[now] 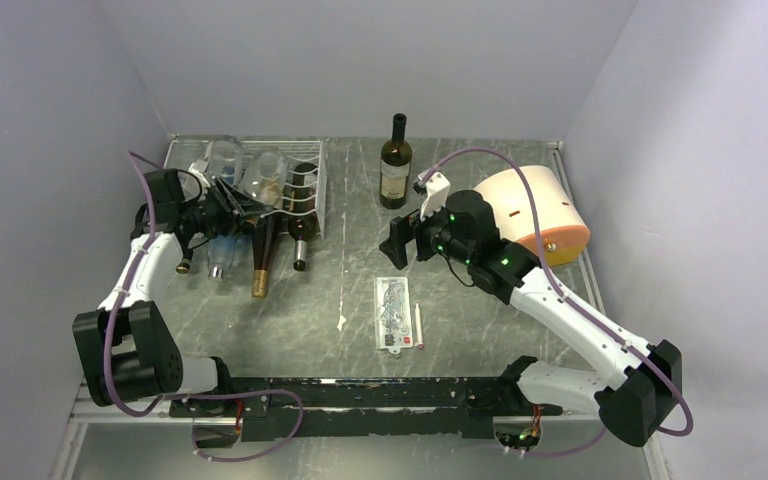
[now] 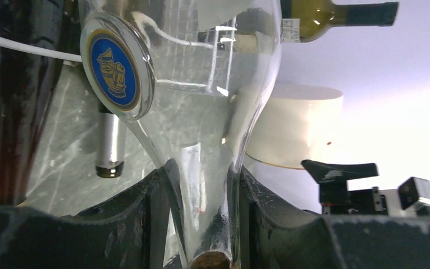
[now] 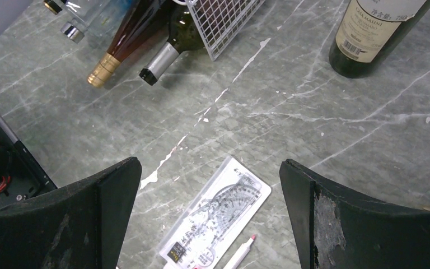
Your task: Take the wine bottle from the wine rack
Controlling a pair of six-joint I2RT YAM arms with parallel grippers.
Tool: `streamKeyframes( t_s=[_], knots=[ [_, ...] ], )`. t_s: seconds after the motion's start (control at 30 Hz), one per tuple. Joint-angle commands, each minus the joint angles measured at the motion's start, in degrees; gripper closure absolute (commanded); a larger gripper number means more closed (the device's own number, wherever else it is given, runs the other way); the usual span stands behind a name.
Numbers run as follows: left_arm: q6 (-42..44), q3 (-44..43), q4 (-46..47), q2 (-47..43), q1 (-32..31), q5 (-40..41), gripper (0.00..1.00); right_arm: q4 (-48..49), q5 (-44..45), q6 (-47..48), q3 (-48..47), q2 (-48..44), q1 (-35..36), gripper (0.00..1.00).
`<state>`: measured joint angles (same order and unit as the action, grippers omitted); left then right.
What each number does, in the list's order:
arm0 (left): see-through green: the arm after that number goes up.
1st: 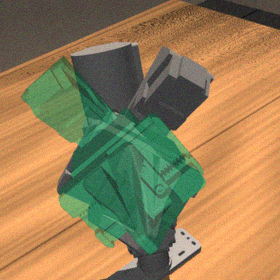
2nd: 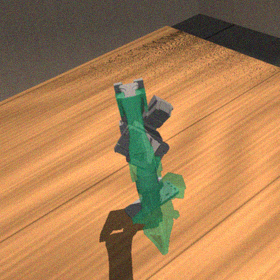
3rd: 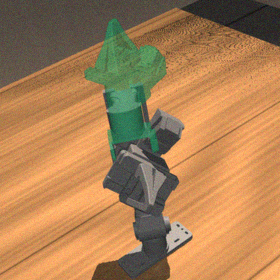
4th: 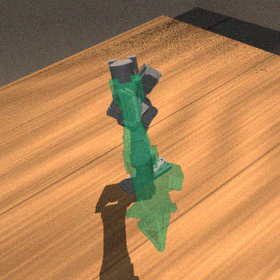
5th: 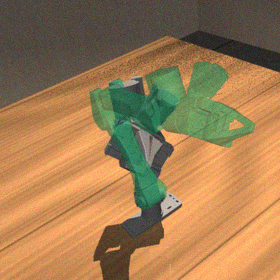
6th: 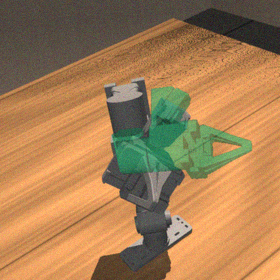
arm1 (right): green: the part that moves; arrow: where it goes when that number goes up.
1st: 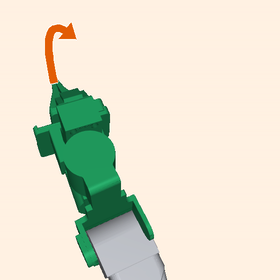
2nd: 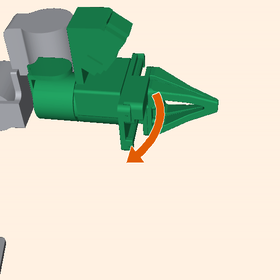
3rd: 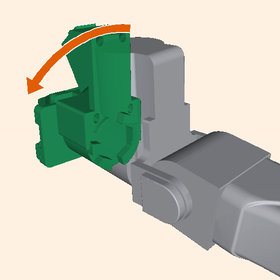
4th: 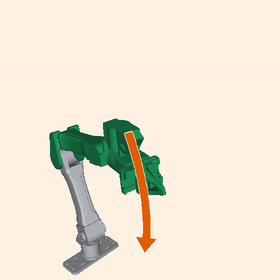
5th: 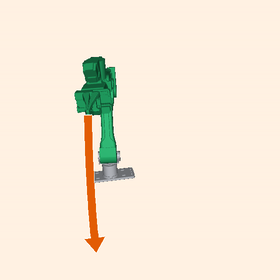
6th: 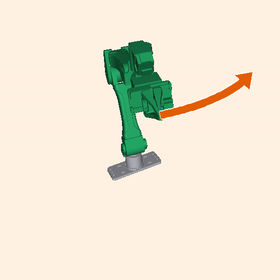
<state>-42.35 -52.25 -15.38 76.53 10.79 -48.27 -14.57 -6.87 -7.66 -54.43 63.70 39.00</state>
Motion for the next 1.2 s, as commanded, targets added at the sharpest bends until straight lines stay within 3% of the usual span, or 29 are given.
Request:
streamKeyframes(
  t_s=[0.0, 0.13, 0.57, 0.77, 1.17],
  knots=[
    [-7.0, -0.2, 15.5, -2.4, 1.2, -10.3, 0.93, -0.1, -0.6, -2.1, -1.1, -1.4, -0.1, 0.0],
    [-11.2, 0.2, 20.0, -1.9, 1.8, -13.3, 0.93, 0.0, 0.4, -2.6, 0.2, -2.6, -0.1, 0.0],
    [-14.5, 1.5, 22.7, -5.1, 2.4, -12.7, 0.93, 0.1, 0.7, -2.4, 1.6, -2.5, 0.0, 0.0],
    [-19.8, 4.7, 30.3, -5.4, 3.9, -14.9, 0.93, 0.3, 0.3, -2.3, 1.6, -1.3, -0.1, 0.0],
    [-20.6, 1.9, 26.8, -8.5, 6.5, -16.7, 0.93, 1.6, -2.1, -3.7, 0.5, 2.6, 0.0, 0.0]
  ],
)
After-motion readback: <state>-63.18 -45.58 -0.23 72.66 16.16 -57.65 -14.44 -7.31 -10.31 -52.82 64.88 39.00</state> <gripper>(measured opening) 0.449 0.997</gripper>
